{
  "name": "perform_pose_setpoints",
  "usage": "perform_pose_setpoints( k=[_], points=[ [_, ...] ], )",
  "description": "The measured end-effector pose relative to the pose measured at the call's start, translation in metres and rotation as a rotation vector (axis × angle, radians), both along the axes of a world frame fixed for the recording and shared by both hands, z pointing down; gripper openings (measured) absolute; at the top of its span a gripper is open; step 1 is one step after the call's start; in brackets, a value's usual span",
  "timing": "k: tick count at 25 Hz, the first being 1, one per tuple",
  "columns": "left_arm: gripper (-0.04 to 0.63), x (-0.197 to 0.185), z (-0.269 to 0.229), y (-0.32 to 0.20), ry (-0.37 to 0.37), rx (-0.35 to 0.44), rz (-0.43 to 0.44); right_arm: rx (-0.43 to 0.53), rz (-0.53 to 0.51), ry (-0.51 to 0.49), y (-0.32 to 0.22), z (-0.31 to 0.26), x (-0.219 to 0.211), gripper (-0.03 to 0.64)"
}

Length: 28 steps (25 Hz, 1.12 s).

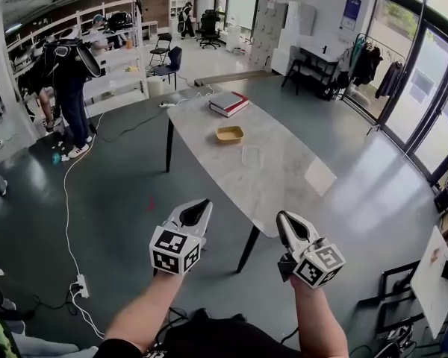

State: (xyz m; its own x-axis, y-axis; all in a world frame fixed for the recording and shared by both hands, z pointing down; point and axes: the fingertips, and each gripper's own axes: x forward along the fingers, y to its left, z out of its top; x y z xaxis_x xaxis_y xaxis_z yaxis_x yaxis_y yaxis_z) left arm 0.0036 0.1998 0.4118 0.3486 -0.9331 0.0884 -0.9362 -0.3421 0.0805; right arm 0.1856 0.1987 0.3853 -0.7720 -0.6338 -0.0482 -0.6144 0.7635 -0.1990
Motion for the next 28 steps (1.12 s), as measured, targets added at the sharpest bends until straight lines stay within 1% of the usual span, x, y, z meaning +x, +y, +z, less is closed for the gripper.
perform_pose_setpoints(
  k=[7,13,17,20,23,28],
  points=[
    [0.002,-0.036,-0.001,0.011,-0.005,0.016,-0.009,0.006,-0.004,-0.002,0.005,0.001,-0.034,0.014],
    [0.003,-0.063,0.006,0.016,0.005,-0.001,-0.021,-0.023,-0.010,0.016,0.012,0.013,-0.054,0.014],
    [0.003,-0.067,0.013,0.009,0.001,-0.016,-0.031,-0.048,-0.008,0.004,-0.003,0.022,-0.053,0.014],
    [0.003,-0.076,0.017,-0.003,-0.004,-0.024,-0.044,-0.050,-0.028,0.002,-0.017,0.026,-0.063,0.014],
    [0.003,-0.081,0.017,-0.017,-0.013,-0.022,-0.055,-0.061,-0.050,-0.003,-0.034,0.031,-0.072,0.014],
    [0.003,-0.080,0.017,-0.054,-0.026,-0.027,-0.078,-0.073,-0.077,-0.014,-0.077,0.036,-0.073,0.014]
  ],
)
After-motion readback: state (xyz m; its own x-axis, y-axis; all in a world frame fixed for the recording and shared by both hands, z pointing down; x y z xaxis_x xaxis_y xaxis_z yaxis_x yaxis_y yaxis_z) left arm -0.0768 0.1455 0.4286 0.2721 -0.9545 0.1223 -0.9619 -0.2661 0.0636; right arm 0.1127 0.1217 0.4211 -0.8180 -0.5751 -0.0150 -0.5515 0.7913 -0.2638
